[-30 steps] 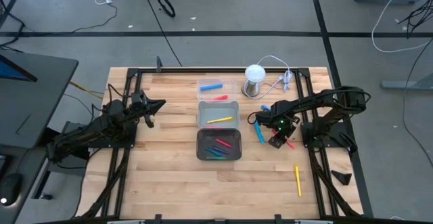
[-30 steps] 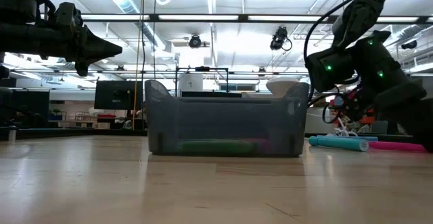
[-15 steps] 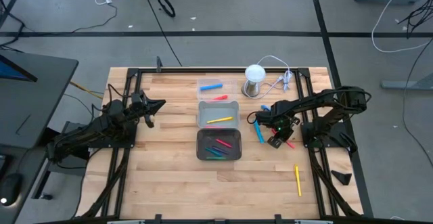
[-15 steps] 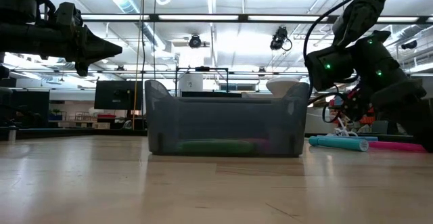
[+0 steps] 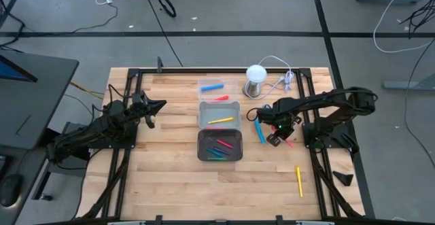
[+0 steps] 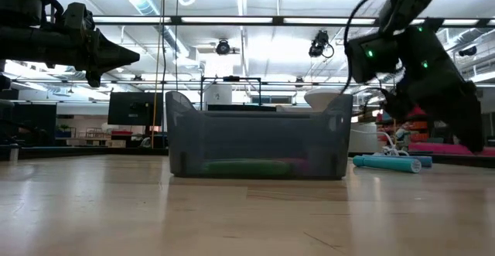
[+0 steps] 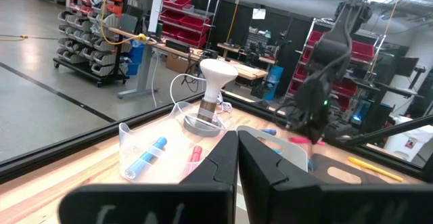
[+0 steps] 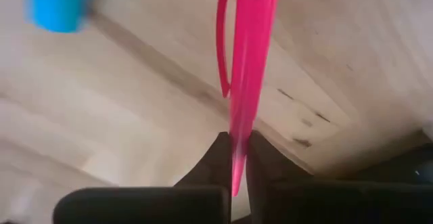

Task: Pick & Place Markers
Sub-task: Put the pink marker into the transparent bin

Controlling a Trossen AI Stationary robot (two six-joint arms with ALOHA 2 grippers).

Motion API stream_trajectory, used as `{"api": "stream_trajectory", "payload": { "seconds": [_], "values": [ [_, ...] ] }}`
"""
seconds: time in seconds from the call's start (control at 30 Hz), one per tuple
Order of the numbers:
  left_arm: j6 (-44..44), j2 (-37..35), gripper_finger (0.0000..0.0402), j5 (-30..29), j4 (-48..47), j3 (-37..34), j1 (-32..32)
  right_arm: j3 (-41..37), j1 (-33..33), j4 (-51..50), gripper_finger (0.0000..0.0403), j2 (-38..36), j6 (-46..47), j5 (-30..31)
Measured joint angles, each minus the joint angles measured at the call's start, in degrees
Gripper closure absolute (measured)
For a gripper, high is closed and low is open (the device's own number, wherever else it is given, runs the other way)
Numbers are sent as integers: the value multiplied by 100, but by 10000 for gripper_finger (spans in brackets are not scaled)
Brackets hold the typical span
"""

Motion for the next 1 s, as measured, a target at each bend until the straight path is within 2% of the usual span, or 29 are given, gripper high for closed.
{"api": "stream_trajectory", "payload": {
  "seconds": [0.23,0.67,1.0],
  "values": [
    [0,-1,388,-1,-1,0,0,667,0,-866,390,-275,-52,-17],
    [1,-1,388,-1,-2,0,0,2200,0,-2472,391,-277,-757,310],
    [0,1,387,-1,0,-2,0,2740,0,-2869,391,-267,-825,421]
  ]
}}
